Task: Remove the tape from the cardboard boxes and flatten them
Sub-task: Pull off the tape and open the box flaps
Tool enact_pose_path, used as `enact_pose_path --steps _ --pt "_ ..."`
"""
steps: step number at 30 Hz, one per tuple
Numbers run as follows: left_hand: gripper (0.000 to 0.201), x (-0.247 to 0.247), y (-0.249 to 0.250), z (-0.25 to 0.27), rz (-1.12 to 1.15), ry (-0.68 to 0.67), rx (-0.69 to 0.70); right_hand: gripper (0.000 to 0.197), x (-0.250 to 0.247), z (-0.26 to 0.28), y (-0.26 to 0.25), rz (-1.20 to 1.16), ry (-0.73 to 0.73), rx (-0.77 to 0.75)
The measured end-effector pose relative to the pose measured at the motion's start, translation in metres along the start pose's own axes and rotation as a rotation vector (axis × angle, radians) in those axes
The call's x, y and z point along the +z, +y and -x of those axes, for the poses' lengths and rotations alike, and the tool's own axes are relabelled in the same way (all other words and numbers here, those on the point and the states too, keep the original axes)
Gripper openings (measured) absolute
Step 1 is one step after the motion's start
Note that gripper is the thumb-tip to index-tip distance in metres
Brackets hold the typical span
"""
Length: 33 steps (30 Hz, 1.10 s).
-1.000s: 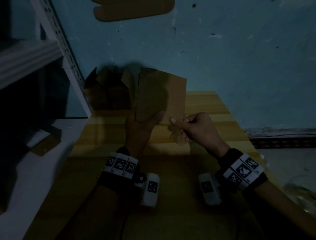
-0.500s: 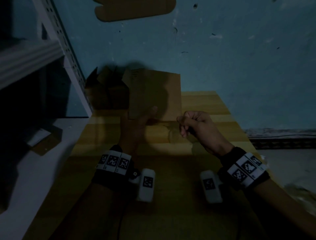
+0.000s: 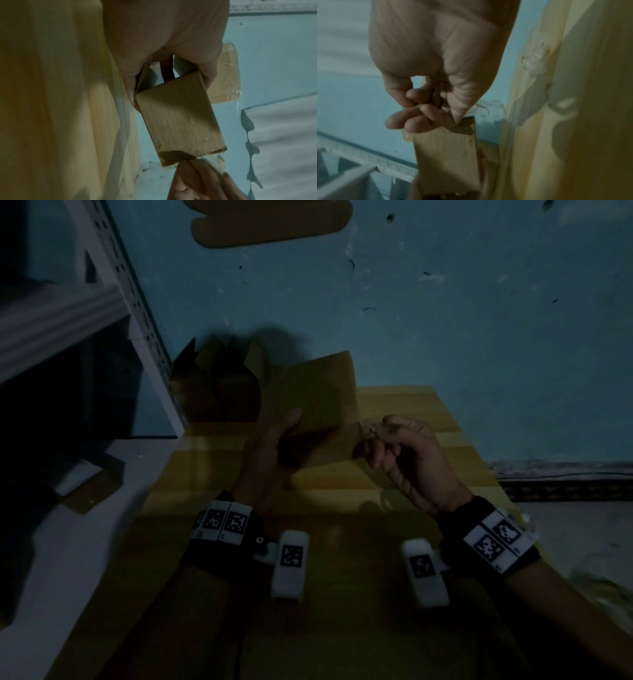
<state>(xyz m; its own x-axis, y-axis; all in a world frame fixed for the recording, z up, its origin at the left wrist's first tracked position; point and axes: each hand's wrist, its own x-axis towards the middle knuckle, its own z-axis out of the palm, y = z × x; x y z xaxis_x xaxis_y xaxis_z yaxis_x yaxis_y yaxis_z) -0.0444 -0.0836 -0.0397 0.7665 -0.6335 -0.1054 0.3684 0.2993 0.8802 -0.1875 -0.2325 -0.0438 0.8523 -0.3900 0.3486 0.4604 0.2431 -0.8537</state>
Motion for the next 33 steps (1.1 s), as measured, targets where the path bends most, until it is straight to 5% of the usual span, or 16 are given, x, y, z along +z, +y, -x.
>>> enact_pose_path --steps 6,12,17,26,33 --pt "0.046 -0.0018 -0.0028 0.0005 -0.065 0.026 -0.043 0.033 -0.0025 -0.0027 -0.0012 0.026 0.002 0.014" --pt "0.073 -0.0065 -0.0006 -0.0027 -0.115 0.059 -0.004 0.037 -0.0025 0.0012 -0.0058 0.317 -0.032 0.069" --pt "0.065 -0.0049 -0.0003 -0.0003 -0.092 0.066 0.023 0.042 -0.0022 0.0034 -0.0019 0.414 -0.02 0.039" --pt "0.081 -0.0047 -0.0032 -0.0049 -0.174 0.133 0.068 0.081 -0.0009 0.0015 -0.0031 0.51 0.023 0.076" --pt "0.084 -0.0035 -0.0048 -0.0023 -0.197 0.122 0.08 0.046 -0.0016 -0.0018 0.0004 0.562 0.083 0.142"
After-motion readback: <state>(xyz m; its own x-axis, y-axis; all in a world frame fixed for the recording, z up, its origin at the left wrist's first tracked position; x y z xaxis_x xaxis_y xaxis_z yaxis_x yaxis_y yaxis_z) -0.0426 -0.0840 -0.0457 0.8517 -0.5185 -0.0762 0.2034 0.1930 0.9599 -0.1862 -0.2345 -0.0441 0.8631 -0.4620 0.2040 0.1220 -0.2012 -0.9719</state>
